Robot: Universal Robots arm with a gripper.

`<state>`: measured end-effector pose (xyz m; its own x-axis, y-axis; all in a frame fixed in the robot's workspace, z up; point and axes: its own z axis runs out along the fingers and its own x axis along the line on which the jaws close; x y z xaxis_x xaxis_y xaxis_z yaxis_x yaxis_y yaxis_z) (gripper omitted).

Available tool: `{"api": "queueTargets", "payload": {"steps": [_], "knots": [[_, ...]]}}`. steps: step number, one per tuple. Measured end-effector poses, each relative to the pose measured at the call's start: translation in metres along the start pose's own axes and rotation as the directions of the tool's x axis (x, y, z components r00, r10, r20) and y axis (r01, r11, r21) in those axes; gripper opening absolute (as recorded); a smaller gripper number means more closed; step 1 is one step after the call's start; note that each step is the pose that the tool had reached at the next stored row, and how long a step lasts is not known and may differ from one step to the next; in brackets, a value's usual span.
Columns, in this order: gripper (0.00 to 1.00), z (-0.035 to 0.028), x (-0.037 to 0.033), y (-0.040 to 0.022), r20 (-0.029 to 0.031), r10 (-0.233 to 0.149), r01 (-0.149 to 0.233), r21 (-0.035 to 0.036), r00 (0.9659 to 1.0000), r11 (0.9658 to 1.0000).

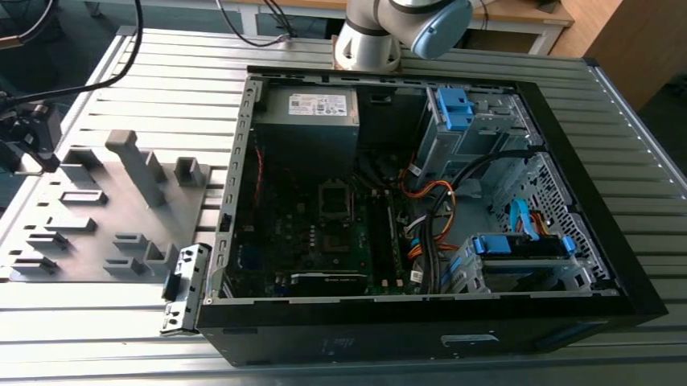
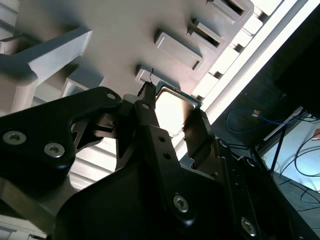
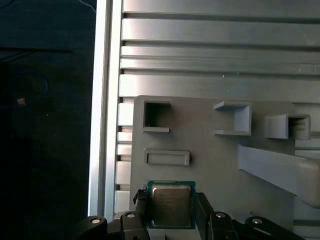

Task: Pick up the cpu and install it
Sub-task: 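Pick up the cpu and move it towards the insertion slot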

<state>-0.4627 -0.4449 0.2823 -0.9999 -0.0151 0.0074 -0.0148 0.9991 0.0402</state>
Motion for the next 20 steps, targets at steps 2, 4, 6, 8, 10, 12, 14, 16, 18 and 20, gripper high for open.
{"api": "queueTargets", "payload": {"steps": [2,4,6,8,10,12,14,16,18,20], "knots": [[0.47,-0.0006,0.0,0.0,0.0002,0.0,0.0,-0.0001,1.0,1.0],[0.47,-0.0006,0.0,0.0,0.0002,0.0,0.0,-0.0002,1.0,1.0],[0.47,-0.0013,0.0,0.0001,0.0,0.0,0.0,0.0,1.0,1.0],[0.47,-0.0019,0.0,0.0001,0.0,0.0,0.0,0.0,1.0,1.0],[0.47,-0.0021,0.0,0.0001,0.0,0.0,0.0,0.0,1.0,1.0],[0.47,-0.003,0.0,0.0001,-0.0002,0.0,0.0,0.0001,1.0,1.0],[0.47,-0.0041,0.0,0.0002,-0.0001,0.0,0.0,0.0001,1.0,1.0],[0.47,-0.0049,0.0,0.0002,0.0001,0.0,0.0,-0.0001,1.0,1.0],[0.47,-0.005,0.0,0.0002,0.0003,0.0,0.0,-0.0002,1.0,1.0],[0.47,-0.0053,0.0,0.0002,0.0001,0.0,0.0,0.0,1.0,1.0]]}}
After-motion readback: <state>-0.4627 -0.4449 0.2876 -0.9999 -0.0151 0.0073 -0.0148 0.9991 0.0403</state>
